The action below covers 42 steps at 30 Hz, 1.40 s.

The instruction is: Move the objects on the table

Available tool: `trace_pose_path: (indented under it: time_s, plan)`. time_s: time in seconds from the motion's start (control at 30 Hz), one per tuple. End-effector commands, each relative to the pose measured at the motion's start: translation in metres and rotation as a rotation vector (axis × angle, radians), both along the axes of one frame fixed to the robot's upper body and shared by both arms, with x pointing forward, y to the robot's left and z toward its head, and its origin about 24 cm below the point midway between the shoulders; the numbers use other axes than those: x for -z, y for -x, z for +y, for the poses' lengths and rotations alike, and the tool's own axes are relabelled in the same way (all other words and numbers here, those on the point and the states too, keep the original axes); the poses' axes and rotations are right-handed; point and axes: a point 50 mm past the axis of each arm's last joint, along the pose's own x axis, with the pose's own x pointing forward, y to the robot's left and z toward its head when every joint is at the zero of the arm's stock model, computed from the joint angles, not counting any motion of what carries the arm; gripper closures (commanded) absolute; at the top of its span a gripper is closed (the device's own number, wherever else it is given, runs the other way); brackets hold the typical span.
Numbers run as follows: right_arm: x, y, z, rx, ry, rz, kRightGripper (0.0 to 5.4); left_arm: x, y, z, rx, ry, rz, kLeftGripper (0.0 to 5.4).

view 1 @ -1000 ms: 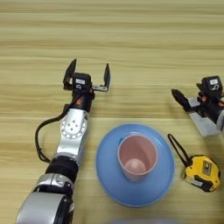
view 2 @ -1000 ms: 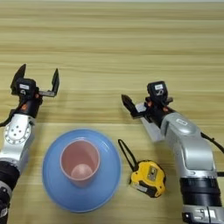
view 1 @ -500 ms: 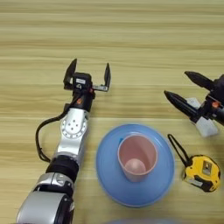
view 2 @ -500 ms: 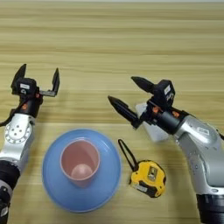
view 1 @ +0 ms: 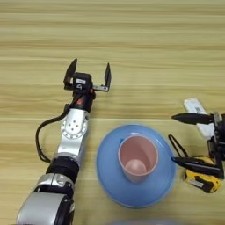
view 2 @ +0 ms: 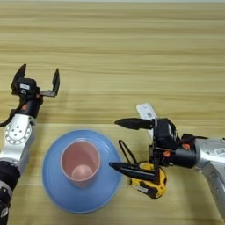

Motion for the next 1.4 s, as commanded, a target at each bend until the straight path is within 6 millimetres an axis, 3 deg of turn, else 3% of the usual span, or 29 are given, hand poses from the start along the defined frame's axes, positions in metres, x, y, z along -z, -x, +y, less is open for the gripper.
trace_pose_path:
  time_s: [0.03,0.5,1.1,1.4]
  plan:
    - [0.007,0.002,-0.002,-0.029,0.065,0.001,0.02,-0.002,-0.002,-0.001,0.000,-0.008,-0.009,0.00]
    - [0.037,0.008,0.025,-0.057,0.135,-0.005,0.02,-0.002,-0.002,-0.001,-0.001,-0.006,-0.009,0.00]
    - [0.058,0.011,0.055,-0.025,0.152,-0.044,0.02,-0.002,-0.003,-0.003,0.000,-0.006,-0.009,0.00]
    - [0.067,-0.003,0.072,0.097,0.146,-0.083,0.02,-0.002,-0.002,-0.003,0.001,-0.006,-0.009,0.00]
